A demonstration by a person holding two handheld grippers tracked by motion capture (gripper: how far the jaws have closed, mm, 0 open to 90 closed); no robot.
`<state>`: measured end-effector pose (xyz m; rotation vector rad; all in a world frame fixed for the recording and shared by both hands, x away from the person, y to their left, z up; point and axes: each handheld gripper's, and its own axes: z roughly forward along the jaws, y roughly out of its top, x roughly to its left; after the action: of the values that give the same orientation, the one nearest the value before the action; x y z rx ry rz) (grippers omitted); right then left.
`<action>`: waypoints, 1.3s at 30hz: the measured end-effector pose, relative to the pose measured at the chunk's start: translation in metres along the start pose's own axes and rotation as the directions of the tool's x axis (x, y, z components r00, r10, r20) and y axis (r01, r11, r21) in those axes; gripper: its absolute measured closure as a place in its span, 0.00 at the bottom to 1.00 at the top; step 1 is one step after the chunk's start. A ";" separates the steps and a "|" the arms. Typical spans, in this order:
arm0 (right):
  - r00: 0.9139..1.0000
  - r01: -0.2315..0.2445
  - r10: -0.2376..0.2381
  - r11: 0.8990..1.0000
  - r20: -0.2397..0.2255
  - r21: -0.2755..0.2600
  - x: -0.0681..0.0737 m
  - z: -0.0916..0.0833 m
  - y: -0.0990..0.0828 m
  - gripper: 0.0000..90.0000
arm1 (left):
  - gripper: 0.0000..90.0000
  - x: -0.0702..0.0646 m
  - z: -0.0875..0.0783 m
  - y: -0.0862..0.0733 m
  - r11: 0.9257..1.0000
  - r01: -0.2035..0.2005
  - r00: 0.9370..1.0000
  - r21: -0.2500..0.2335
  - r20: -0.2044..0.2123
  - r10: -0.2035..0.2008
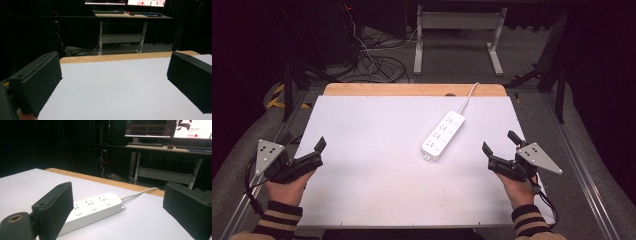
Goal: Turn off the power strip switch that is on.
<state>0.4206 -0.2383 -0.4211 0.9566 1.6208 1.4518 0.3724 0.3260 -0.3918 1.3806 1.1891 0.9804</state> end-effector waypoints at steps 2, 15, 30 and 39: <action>1.000 0.000 0.000 1.000 -0.003 -0.001 0.001 -0.001 0.000 0.11 | 0.00 -0.001 0.000 0.000 1.000 -0.004 1.000 0.002 0.003 0.004; 0.999 -0.040 0.040 0.999 0.003 -0.018 0.000 -0.002 0.001 0.16 | 0.00 -0.002 0.002 0.000 1.000 -0.003 1.000 0.002 0.009 0.003; 0.998 -0.059 0.060 0.998 -0.025 0.024 -0.004 -0.013 0.011 1.00 | 0.00 -0.002 0.003 0.000 1.000 -0.008 1.000 0.008 0.012 0.008; 1.000 0.009 -0.008 0.993 -0.011 0.121 0.000 0.007 0.065 1.00 | 0.00 -0.003 0.006 -0.001 1.000 -0.016 1.000 0.020 0.012 0.016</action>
<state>0.4301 -0.2295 -0.3567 1.0100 1.7347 1.3674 0.3777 0.3218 -0.3938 1.4119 1.1833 0.9728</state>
